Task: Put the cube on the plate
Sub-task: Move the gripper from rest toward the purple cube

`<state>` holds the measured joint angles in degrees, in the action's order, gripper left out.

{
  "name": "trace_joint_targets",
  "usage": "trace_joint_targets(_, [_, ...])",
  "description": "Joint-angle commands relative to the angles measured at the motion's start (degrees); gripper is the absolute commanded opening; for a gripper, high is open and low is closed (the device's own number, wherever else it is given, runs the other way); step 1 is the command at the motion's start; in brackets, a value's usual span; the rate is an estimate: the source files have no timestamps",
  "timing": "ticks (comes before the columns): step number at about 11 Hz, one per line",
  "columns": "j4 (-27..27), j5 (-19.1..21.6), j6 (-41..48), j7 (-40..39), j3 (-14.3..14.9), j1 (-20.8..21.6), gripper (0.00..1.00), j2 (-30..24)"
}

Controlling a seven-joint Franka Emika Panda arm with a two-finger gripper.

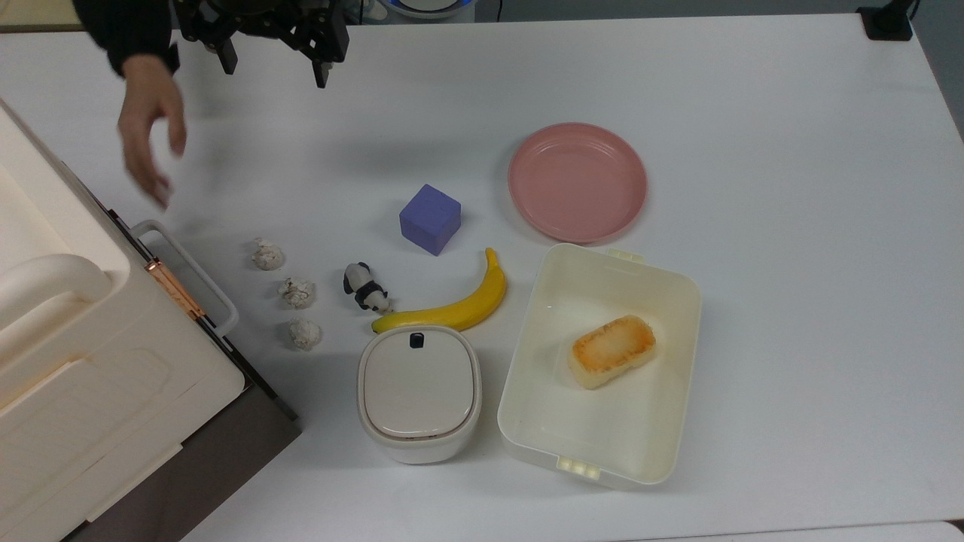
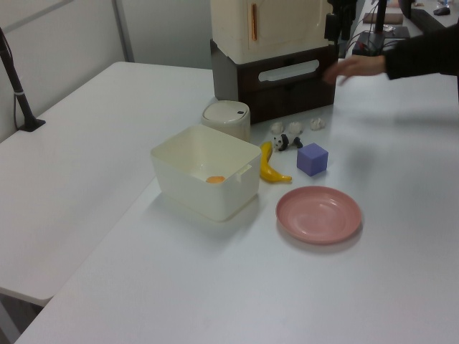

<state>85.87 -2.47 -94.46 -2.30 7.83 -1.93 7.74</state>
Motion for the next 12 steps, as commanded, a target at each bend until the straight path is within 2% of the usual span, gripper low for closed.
trace_joint_targets(1, [0.35, 0.71, 2.34, -1.48, -0.27, 0.52, 1.00, -0.63])
trace_joint_targets(7, [2.54, 0.88, 1.82, -0.35, -0.45, 2.89, 1.00, -0.01])
trace_joint_targets(8, [4.90, 2.63, 0.78, 2.01, -0.27, 4.38, 1.00, -0.01])
trace_joint_targets(9, [7.88, 5.08, -2.63, 7.77, 0.16, 5.70, 1.00, -0.01])
trace_joint_targets(12, [13.61, 8.00, -10.46, 20.98, 0.08, 7.81, 1.00, 1.92])
